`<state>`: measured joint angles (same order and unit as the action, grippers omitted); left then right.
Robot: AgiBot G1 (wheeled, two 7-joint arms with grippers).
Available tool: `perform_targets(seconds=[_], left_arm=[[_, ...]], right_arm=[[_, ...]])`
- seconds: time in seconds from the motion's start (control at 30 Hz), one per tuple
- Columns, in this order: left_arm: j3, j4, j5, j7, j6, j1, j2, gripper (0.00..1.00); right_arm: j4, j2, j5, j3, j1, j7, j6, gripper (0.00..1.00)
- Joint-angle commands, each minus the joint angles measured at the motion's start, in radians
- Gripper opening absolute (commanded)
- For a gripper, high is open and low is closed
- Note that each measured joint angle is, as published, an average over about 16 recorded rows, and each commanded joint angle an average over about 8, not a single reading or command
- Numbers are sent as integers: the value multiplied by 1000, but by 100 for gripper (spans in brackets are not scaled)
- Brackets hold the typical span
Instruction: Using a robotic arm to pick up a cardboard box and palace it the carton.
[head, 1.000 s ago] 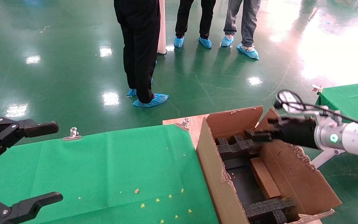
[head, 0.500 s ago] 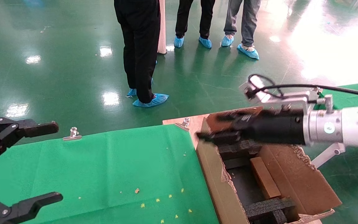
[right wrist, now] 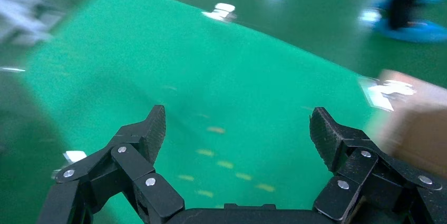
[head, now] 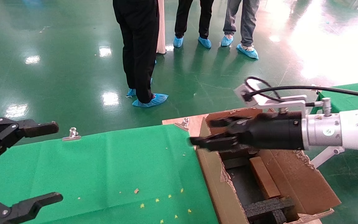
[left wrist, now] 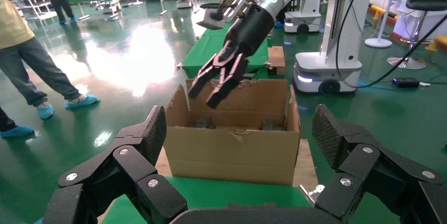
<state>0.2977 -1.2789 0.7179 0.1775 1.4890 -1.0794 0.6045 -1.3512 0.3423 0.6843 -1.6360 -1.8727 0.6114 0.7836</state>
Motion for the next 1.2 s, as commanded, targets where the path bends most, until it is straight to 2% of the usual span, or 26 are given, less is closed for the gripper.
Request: perform_targets(seconds=[0.03,1.2], left_arm=[[0,0,0,0,0,0,0,100],[2,0,-1,-1,0,-1,-1,100]], right_arm=[[2,7,0,35,20,-11,19,100],[42,168,28,848,499,-265,445,100]])
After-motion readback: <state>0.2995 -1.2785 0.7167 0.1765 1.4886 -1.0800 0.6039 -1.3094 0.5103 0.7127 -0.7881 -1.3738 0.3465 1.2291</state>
